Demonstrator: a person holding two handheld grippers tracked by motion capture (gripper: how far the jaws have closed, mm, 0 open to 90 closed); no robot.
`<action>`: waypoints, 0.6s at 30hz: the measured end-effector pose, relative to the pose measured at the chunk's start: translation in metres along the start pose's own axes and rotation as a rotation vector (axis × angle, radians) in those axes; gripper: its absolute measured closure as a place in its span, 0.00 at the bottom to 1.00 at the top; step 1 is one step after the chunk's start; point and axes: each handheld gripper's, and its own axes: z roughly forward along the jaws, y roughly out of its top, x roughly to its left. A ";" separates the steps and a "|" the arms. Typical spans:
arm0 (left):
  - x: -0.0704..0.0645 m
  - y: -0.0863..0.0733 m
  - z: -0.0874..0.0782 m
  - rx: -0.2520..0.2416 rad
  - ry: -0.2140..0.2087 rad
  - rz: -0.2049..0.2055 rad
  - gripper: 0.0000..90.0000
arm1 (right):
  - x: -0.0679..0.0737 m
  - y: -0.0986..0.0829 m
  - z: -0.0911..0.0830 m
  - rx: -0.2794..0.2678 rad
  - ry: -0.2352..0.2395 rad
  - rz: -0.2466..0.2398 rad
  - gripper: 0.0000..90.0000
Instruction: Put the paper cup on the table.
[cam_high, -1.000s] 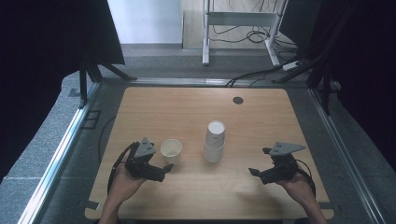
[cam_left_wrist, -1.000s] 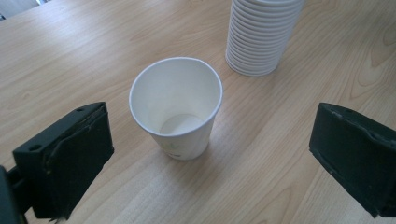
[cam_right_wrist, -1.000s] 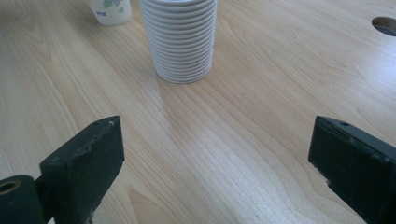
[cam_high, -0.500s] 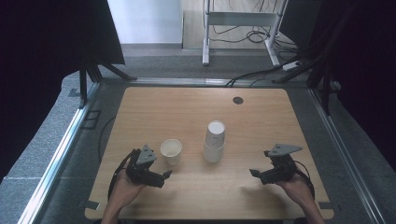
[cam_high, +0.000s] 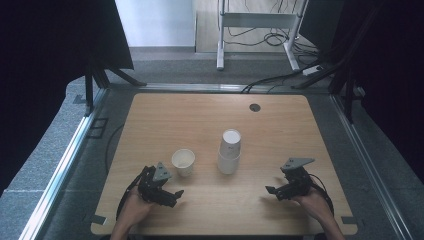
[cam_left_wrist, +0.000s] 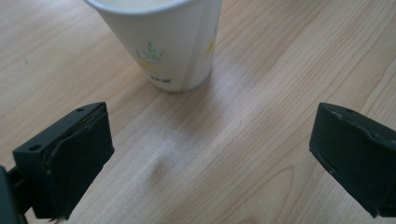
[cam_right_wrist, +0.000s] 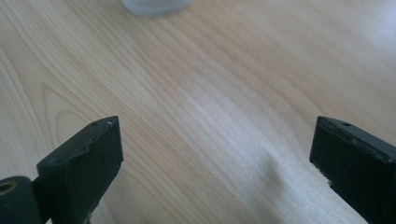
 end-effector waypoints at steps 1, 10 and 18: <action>0.000 -0.001 0.001 0.005 -0.001 -0.001 0.00 | -0.001 -0.001 0.002 0.013 0.002 0.001 0.02; 0.000 -0.002 0.005 0.017 0.005 0.000 0.00 | -0.004 -0.008 0.012 0.088 0.009 0.012 0.00; 0.000 -0.001 0.003 0.004 0.009 0.010 0.00 | -0.002 -0.006 0.011 0.079 0.011 0.001 0.00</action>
